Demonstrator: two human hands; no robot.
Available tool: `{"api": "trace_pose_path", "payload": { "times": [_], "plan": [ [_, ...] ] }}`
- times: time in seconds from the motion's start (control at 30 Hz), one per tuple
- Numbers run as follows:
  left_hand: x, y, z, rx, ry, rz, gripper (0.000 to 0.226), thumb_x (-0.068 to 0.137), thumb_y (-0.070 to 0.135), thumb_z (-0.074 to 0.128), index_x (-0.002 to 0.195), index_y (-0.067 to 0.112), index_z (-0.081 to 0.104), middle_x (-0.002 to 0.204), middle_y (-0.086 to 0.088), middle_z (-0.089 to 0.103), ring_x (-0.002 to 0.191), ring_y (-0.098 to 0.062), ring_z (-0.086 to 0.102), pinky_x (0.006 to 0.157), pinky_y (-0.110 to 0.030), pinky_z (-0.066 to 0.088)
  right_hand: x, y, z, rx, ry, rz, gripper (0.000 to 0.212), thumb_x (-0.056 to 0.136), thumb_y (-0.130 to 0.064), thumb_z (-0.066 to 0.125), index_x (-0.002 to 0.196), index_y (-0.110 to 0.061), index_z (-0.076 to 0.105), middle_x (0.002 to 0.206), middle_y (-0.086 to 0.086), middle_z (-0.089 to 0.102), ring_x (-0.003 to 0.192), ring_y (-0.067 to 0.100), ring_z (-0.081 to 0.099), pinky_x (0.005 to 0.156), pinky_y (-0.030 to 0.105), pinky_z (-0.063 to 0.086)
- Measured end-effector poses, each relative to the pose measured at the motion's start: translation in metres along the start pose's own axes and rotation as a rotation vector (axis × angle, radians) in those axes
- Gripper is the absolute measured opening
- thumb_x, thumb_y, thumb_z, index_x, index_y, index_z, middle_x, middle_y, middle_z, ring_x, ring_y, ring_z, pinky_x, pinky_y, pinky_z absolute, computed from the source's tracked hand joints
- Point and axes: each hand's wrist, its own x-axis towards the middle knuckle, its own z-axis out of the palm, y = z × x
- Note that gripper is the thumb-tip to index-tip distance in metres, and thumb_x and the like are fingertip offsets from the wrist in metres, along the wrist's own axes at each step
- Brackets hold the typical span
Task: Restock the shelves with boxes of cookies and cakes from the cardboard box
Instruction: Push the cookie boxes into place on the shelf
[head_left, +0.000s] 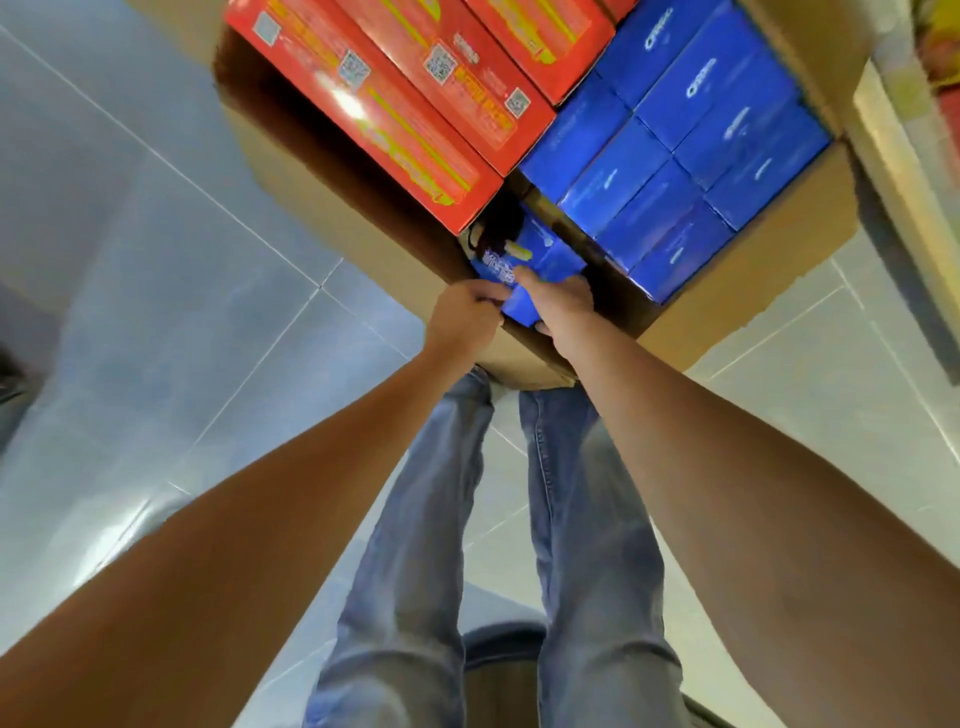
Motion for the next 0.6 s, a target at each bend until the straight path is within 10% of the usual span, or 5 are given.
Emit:
{"api": "trace_pose_path", "payload": {
  "times": [0.27, 0.37, 0.5, 0.6],
  "plan": [
    [-0.026, 0.011, -0.019, 0.032, 0.096, 0.089, 0.037, 0.086, -0.004, 0.037, 0.111, 0.013, 0.059, 0.115, -0.006, 0.061, 0.102, -0.023, 0.056, 0.083, -0.026, 0.043, -0.027, -0.002, -0.053, -0.009, -0.031, 0.015, 0.041, 0.081, -0.033, 0.067, 0.115, -0.016, 0.051, 0.107, 0.004, 0.061, 0.099, 0.021, 0.063, 0.075, 0.032, 0.056],
    [-0.044, 0.040, -0.031, 0.115, 0.048, 0.190, 0.039, 0.087, -0.001, 0.037, 0.121, 0.009, 0.055, 0.123, -0.010, 0.058, 0.094, -0.020, 0.053, 0.077, -0.023, 0.040, -0.058, -0.012, -0.080, -0.071, -0.090, -0.013, 0.062, 0.070, -0.043, 0.069, 0.122, -0.014, 0.051, 0.118, 0.006, 0.062, 0.098, 0.021, 0.066, 0.067, 0.030, 0.057],
    [-0.090, 0.097, -0.045, 0.278, -0.089, 0.413, 0.037, 0.094, 0.007, 0.045, 0.130, 0.012, 0.046, 0.126, -0.005, 0.054, 0.108, -0.015, 0.052, 0.077, -0.019, 0.043, -0.105, -0.024, -0.119, -0.139, -0.137, -0.082, 0.080, 0.053, -0.051, 0.071, 0.124, -0.019, 0.052, 0.117, 0.004, 0.061, 0.096, 0.021, 0.066, 0.077, 0.037, 0.059],
    [-0.124, 0.139, -0.052, 0.444, -0.160, 0.518, 0.047, 0.094, 0.007, 0.044, 0.140, 0.015, 0.037, 0.135, -0.004, 0.047, 0.115, -0.021, 0.054, 0.072, -0.022, 0.046, -0.149, -0.039, -0.155, -0.310, -0.195, -0.238, 0.049, 0.066, -0.039, 0.074, 0.109, -0.019, 0.058, 0.104, 0.004, 0.062, 0.095, 0.023, 0.063, 0.083, 0.036, 0.053]
  ]
}}
